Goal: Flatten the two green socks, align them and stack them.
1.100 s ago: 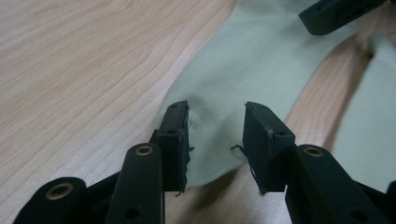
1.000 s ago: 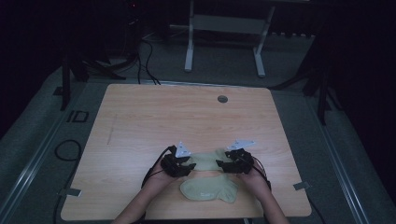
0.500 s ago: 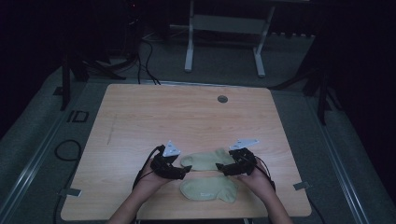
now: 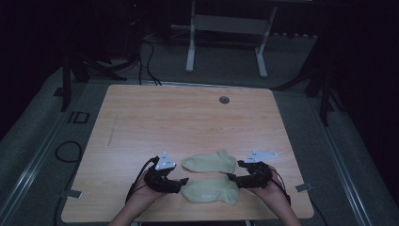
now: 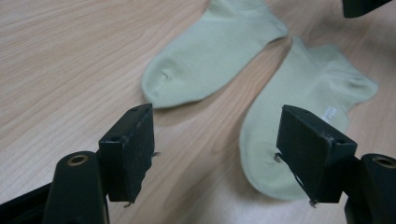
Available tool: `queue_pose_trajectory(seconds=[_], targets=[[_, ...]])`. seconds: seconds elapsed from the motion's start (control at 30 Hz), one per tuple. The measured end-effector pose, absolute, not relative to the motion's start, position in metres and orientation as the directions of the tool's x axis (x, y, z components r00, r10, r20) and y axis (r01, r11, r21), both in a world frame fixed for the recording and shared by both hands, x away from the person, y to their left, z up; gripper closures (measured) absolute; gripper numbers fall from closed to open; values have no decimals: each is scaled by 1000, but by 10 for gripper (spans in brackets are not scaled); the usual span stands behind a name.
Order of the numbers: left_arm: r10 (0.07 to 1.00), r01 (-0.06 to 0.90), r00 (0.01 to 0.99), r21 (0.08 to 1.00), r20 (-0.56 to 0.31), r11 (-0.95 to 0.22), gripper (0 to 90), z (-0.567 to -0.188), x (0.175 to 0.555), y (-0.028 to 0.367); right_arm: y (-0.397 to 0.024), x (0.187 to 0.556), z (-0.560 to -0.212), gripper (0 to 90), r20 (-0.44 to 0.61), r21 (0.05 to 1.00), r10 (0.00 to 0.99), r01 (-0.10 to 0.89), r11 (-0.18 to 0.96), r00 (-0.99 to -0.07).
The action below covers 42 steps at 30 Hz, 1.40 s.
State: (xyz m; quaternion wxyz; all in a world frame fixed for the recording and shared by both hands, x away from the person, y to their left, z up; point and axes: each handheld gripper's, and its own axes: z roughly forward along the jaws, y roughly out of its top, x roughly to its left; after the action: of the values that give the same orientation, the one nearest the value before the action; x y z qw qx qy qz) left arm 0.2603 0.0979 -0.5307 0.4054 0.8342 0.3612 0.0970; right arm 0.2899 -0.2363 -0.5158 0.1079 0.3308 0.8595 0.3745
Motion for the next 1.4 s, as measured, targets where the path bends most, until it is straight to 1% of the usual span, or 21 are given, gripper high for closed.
queue_pose_trajectory(seconds=[0.1, 0.17, 0.23, 0.37, 0.57, 0.63, 0.7, 0.73, 0.8, 0.83, 0.87, 0.9, 0.93, 0.97, 1.03, 1.07, 1.1, 1.13, 1.2, 1.3, 1.4], targets=[[683, 532, 718, 740, -137, -411, 280, -532, 257, 98, -245, 283, -517, 317, 64, 705, 651, 496, 507, -757], [685, 536, 716, 735, -137, -414, 280, -534, 255, 97, -251, 281, -519, 357, 79, 703, 652, 506, 500, -754], [688, 546, 711, 731, -146, -409, 280, -538, 253, 97, -256, 278, -522, 369, 84, 701, 644, 505, 504, -760], [689, 562, 707, 718, -159, -411, 280, -547, 250, 94, -263, 273, -529, 458, 63, 703, 658, 502, 505, -750], [693, 585, 696, 706, -186, -398, 297, -555, 246, 86, -264, 270, -541, 598, 69, 690, 669, 519, 504, -740], [689, 589, 699, 700, -189, -405, 342, -558, 246, 83, -262, 270, -544, 603, 77, 688, 665, 522, 504, -743], [684, 582, 708, 695, -177, -422, 351, -560, 246, 79, -259, 272, -547, 612, 85, 678, 669, 535, 504, -738], [681, 579, 711, 695, -175, -427, 394, -561, 246, 78, -257, 272, -548, 612, 101, 677, 664, 541, 500, -741], [685, 579, 709, 693, -169, -429, 423, -563, 246, 76, -250, 271, -551, 610, 90, 669, 658, 535, 516, -748], [685, 579, 709, 693, -169, -429, 468, -563, 246, 76, -250, 271, -551, 610, 90, 669, 658, 535, 516, -748], [687, 572, 712, 687, -145, -448, 468, -564, 245, 73, -248, 271, -552, 605, 83, 666, 654, 530, 525, -752], [684, 569, 716, 686, -141, -454, 504, -565, 245, 72, -242, 270, -556, 607, 66, 653, 649, 524, 546, -758], [678, 565, 721, 686, -140, -459, 561, -565, 245, 72, -240, 269, -557, 617, 54, 655, 647, 516, 551, -760], [682, 563, 720, 683, -129, -465, 581, -564, 244, 71, -239, 269, -557, 627, 53, 655, 646, 515, 553, -761], [674, 556, 728, 681, -122, -477, 631, -564, 243, 69, -238, 267, -556, 660, 49, 649, 646, 515, 559, -762], [676, 546, 730, 681, -103, -487, 651, -564, 241, 68, -237, 266, -556, 679, 35, 648, 642, 506, 569, -766], [677, 544, 730, 678, -92, -494, 688, -564, 241, 68, -236, 265, -556, 709, 23, 646, 639, 499, 577, -769], [675, 546, 731, 676, -96, -495, 726, -563, 240, 68, -235, 264, -556, 737, 24, 644, 637, 499, 580, -771], [674, 546, 732, 677, -99, -494, 773, -564, 240, 68, -235, 263, -556, 773, 19, 644, 634, 495, 583, -773], [678, 548, 728, 679, -98, -490, 867, -563, 239, 68, -234, 262, -557, 815, 25, 652, 633, 492, 577, -774], [681, 553, 724, 679, -106, -482, 879, -563, 238, 69, -234, 262, -556, 836, 53, 648, 633, 509, 567, -772]])
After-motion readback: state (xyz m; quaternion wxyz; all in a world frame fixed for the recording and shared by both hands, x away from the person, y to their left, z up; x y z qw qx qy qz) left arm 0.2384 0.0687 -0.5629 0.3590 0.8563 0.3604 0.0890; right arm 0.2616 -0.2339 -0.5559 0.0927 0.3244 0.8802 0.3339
